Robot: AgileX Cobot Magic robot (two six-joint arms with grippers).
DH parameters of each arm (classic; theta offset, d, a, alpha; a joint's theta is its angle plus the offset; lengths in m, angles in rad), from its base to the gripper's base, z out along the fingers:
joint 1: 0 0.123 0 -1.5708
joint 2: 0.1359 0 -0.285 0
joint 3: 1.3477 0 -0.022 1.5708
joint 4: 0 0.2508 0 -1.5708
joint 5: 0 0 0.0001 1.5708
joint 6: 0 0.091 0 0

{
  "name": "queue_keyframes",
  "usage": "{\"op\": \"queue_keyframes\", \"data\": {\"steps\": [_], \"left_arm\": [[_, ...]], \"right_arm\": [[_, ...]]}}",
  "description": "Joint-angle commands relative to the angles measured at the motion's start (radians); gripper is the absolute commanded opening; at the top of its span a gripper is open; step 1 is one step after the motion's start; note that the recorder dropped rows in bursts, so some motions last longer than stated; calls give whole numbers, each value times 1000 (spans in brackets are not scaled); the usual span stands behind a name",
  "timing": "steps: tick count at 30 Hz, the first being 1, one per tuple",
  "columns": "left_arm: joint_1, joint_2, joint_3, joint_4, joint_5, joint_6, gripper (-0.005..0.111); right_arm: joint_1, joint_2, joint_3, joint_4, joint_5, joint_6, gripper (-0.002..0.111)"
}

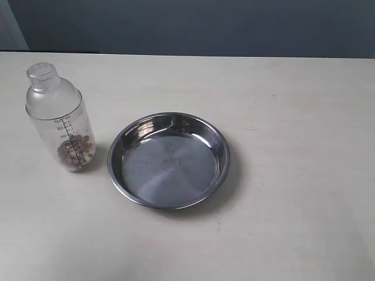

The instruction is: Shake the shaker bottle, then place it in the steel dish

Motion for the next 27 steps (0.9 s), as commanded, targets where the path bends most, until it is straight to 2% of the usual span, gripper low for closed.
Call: {"op": "queue_keyframes", "data": {"steps": [1,5,14,16,18,19,21,24,27], "left_arm": [[0,-5,5,-316,-153,-45,0],[0,-5,5,-485,-223,-45,0],[0,-5,5,-514,-205,-47,0],[-2,-5,-82,-441,-207,-39,0],[-2,27,-192,-259,-210,-36,0],[-2,86,-279,-103,-227,-40,0],[-2,213,-409,39,-246,-40,0],[-2,462,-588,117,-255,-40,0],[-2,631,-683,120,-269,-40,0]], "right_arm": [[-3,-5,1,1,-13,-2,-1],[-3,-5,1,1,-13,-2,-1],[-3,-5,1,1,-13,-2,-1],[-3,-5,1,1,-13,-2,-1],[-3,-5,1,1,-13,-2,-1],[-3,-5,1,1,-13,-2,-1],[-3,-5,1,1,-13,-2,-1],[-3,-5,1,1,-13,-2,-1],[-3,-5,1,1,-13,-2,-1]]}}
